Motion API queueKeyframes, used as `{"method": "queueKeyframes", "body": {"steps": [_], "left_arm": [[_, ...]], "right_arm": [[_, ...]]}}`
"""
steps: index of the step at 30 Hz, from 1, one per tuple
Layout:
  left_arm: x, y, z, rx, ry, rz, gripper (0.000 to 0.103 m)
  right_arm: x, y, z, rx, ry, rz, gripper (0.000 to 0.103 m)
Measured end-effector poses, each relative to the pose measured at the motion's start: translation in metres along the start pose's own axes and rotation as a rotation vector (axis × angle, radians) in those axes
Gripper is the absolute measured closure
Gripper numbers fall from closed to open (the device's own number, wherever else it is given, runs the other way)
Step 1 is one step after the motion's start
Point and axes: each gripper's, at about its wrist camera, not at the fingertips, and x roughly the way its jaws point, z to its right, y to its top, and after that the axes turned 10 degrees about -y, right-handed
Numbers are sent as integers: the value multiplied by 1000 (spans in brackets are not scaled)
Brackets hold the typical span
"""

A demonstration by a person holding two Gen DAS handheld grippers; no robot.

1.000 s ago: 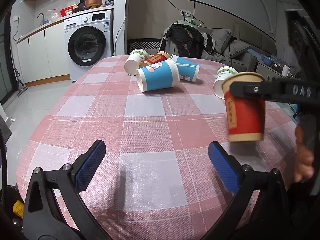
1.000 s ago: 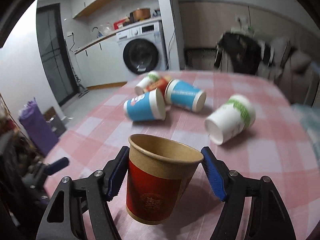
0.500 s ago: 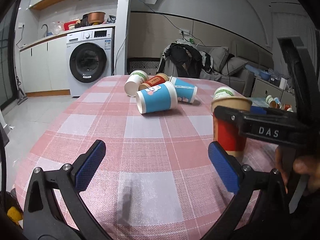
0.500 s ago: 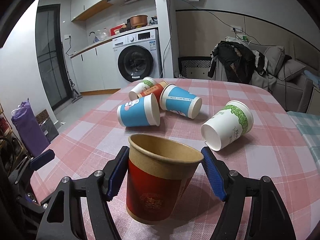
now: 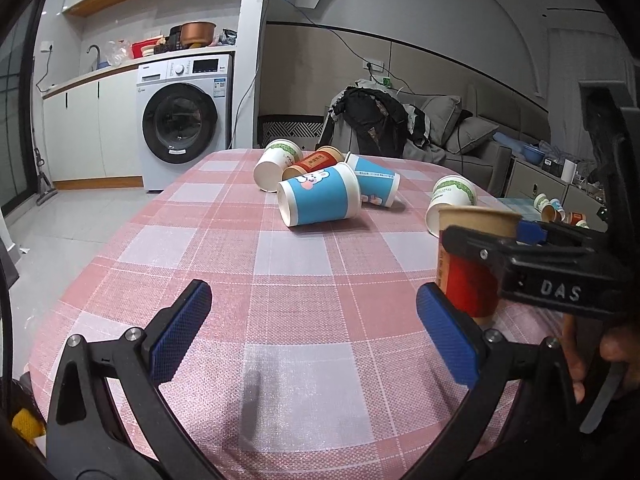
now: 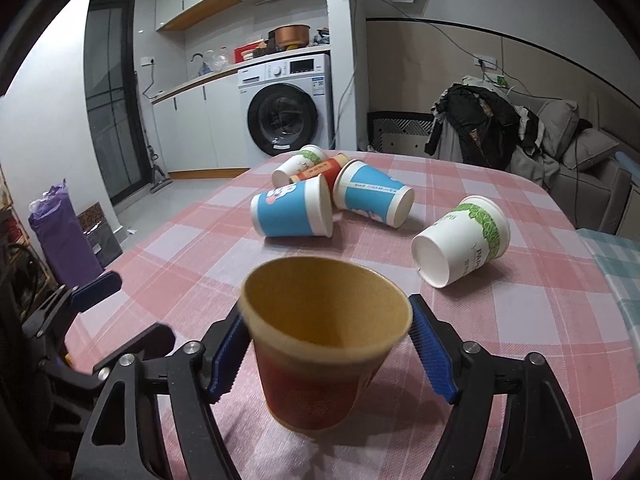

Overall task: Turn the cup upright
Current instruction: 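Rotate the red cup rim-up with the right gripper and lower it, then open the right gripper and release the upright red cup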

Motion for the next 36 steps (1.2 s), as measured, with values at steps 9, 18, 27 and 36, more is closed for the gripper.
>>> {"method": "queueKeyframes", "body": {"steps": [9, 18, 27, 36], "left_arm": [[-3, -1, 1, 6, -5, 2, 1], [-3, -1, 8, 21, -47, 14, 1], [-8, 0, 21, 54, -107, 50, 1], [-19, -1, 34, 94, -172, 88, 1]], "right_arm": [[-8, -3, 2, 5, 49, 28, 12], [-33, -6, 20, 24, 122, 143, 0], [-58, -31, 44, 43, 198, 225, 0], [-71, -41, 50, 30, 167, 292, 0]]}}
